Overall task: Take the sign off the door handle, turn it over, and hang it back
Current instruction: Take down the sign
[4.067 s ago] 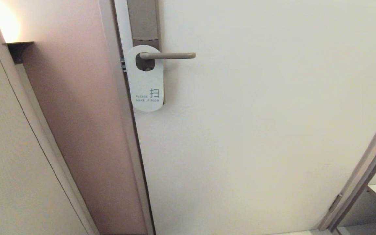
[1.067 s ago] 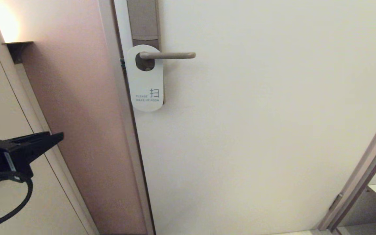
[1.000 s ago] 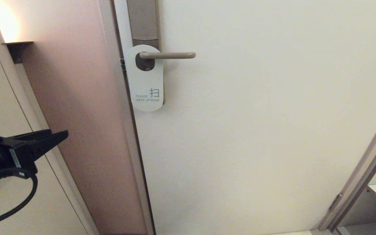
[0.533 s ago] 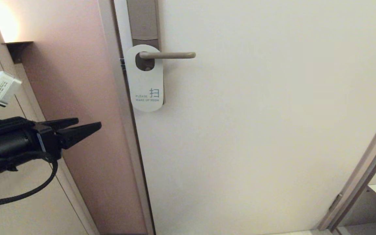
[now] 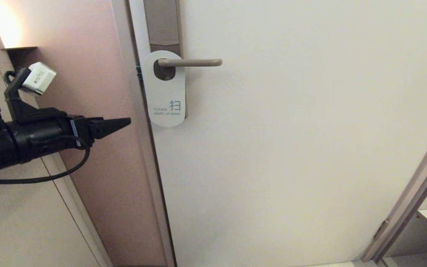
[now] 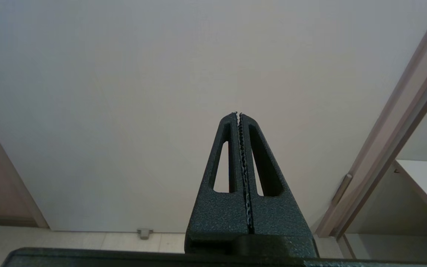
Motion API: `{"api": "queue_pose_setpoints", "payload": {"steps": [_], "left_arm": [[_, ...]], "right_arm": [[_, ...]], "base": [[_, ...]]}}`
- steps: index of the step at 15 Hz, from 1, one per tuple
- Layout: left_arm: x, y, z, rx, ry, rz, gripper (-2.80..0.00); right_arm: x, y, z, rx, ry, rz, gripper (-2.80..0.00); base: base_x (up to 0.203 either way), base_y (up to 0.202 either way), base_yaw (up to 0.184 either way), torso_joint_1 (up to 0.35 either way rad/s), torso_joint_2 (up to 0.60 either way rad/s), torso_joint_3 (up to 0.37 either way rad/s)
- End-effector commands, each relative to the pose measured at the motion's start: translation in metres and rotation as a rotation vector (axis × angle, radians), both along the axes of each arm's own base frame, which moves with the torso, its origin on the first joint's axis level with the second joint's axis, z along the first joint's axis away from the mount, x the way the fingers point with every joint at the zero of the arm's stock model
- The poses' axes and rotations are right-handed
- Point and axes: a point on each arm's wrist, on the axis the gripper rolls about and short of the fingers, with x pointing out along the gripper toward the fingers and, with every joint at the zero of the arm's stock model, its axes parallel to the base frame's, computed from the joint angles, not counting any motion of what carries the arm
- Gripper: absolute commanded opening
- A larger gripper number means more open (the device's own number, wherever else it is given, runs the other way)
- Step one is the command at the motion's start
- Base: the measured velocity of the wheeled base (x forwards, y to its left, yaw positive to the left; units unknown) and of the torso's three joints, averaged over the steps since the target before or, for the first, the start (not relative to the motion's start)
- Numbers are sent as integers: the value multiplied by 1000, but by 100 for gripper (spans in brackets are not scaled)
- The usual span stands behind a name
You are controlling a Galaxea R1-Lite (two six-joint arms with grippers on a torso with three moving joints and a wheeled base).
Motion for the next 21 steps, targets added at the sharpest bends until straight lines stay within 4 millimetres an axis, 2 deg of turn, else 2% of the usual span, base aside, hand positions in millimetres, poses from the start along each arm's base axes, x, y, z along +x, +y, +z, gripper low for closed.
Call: {"api": "queue_pose_setpoints", "payload": {"steps": [1, 5, 12, 21], "left_arm": [[14, 0, -1, -20, 15, -34, 0], [22, -1, -2, -59, 29, -167, 0], [58, 4, -6, -96, -66, -372, 0], [92, 0, -14, -97, -114, -439, 0]], "right_arm": [[0, 0, 0, -1, 1, 0, -280], [0, 0, 0, -1, 1, 0, -280], [0, 0, 0, -1, 1, 0, -280], [0, 0, 0, -1, 1, 0, -280]], "base": [[0, 0, 0, 0, 0, 0], [0, 0, 0, 0, 0, 0], [0, 0, 0, 0, 0, 0], [0, 0, 0, 0, 0, 0]]}}
